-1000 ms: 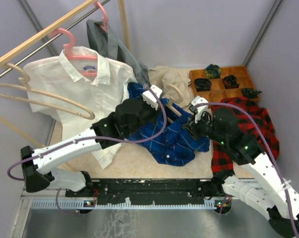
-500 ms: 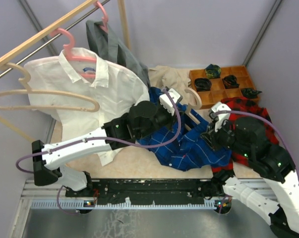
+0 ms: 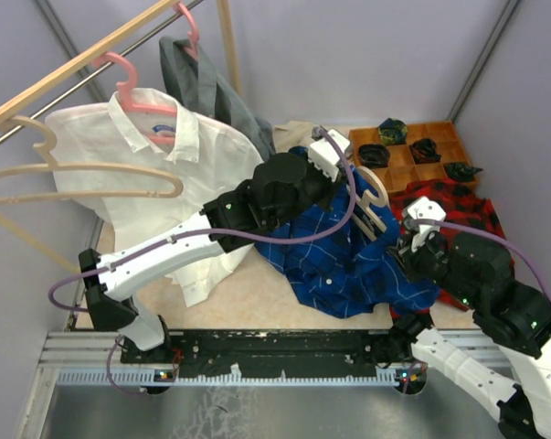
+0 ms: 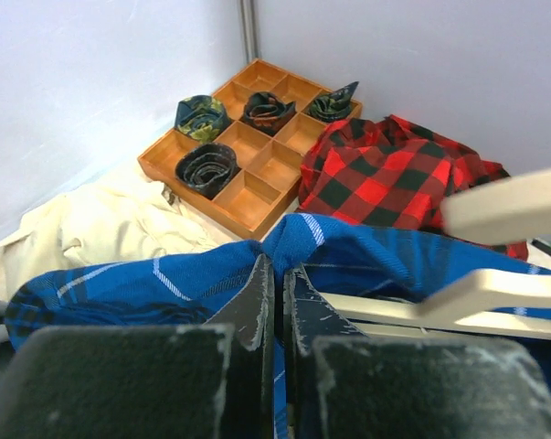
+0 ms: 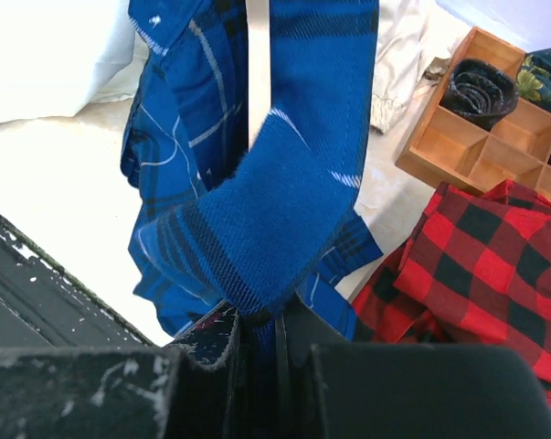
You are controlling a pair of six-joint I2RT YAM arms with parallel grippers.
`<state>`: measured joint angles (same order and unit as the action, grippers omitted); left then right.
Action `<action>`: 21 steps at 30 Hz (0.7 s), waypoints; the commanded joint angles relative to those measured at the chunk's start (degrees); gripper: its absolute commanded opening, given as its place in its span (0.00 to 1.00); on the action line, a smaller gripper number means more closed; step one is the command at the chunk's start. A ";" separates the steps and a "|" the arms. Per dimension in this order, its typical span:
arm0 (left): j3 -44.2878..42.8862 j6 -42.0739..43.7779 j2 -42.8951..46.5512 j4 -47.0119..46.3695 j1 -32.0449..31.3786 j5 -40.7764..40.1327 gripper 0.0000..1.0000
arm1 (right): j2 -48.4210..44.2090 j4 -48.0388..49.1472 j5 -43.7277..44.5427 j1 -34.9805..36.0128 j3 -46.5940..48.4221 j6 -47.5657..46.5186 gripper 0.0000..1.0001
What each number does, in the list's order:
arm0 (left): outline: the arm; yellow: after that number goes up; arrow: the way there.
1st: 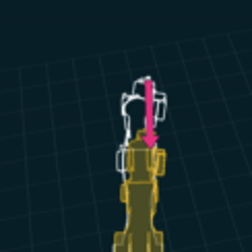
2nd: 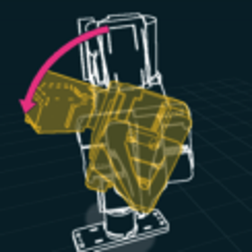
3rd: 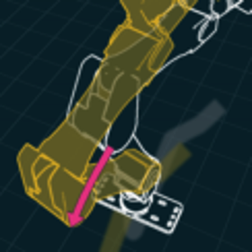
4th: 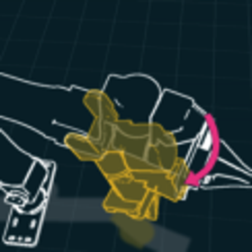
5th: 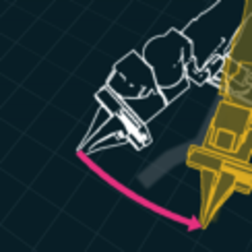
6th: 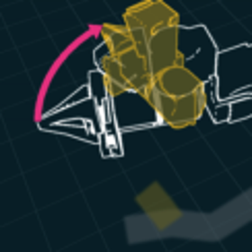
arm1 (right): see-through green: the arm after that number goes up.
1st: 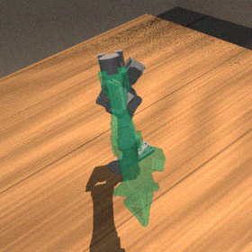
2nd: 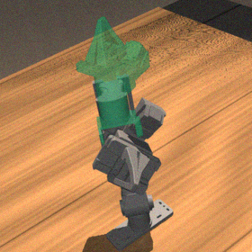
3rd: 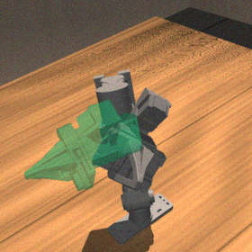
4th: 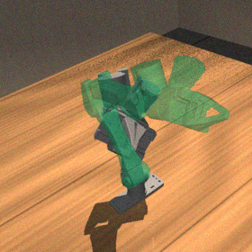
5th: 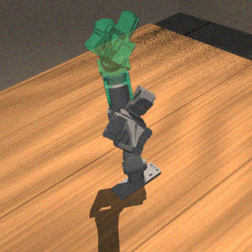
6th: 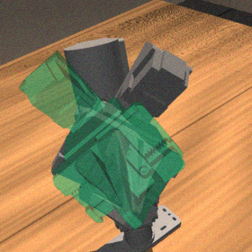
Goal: Place the shirt on the hanger
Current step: Hang the shirt on the hanger.
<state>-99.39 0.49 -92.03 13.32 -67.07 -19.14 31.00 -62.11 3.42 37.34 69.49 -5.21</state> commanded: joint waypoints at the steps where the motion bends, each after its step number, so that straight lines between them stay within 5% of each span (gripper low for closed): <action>1: -3.33 1.38 0.48 0.15 3.03 -1.92 0.00 | -2.15 1.71 -1.25 0.28 2.48 -2.72 0.00; 11: -6.67 2.76 4.71 5.18 7.87 -0.92 0.00 | -1.12 5.16 0.56 0.32 0.52 -1.44 0.00; 21: -4.11 6.91 10.04 10.97 8.53 13.90 0.00 | 2.76 3.71 10.74 0.28 10.32 -4.70 0.00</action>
<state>-103.50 4.47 -86.15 23.88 -60.64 -7.70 32.27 -57.30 5.78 37.54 72.07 -7.44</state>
